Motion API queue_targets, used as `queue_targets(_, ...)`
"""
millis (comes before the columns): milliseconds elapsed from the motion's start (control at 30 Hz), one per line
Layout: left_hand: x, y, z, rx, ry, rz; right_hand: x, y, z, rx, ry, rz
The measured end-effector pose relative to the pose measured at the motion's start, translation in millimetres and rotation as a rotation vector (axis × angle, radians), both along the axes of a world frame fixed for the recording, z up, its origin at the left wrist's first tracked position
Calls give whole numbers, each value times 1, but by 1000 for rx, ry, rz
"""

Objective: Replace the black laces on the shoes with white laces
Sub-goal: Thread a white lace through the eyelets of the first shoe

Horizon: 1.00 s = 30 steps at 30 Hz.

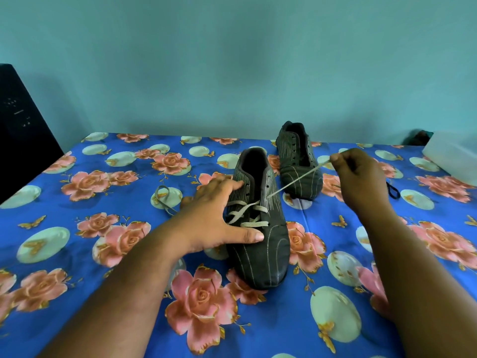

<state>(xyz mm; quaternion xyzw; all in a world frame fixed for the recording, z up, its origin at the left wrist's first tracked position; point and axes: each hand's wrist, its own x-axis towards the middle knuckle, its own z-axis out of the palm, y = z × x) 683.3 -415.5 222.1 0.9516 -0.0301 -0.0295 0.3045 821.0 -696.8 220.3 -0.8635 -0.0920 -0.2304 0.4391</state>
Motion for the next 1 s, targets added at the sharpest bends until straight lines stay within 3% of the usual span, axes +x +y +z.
queue_targets(100, 0, 0, 0, -29, 5, -3, 2, 0, -7, -156, -100, -80)
queue_targets(267, -1, 0, 0, -42, -5, -4, -23, 34, 2, -374, -325, 431)
queue_targets(367, -1, -1, 1, -40, 3, 1, -30, 45, -8, -563, -319, 529)
queue_targets(500, -3, -3, 4, -32, 20, -2, -23, 45, -14, -497, -319, 576)
queue_targets(567, -4, -4, 6, -21, 21, 1, -19, 40, -12, -348, -270, 601)
queue_targets(700, -5, -5, 7, -13, 23, -3, -13, 23, -4, 18, -65, 387)
queue_targets(800, -4, -3, 4, -36, 31, -21, -1, 9, -8, 159, 3, 128)
queue_targets(867, -3, -2, 2, -37, 19, -22, 2, 8, -11, 105, -25, -3)
queue_targets(933, -2, 0, 1, -32, 7, -22, -3, 15, -13, -106, -119, -120)
queue_targets(1000, -1, 2, 2, -72, 10, -28, -15, 25, -8, -225, -227, -63)
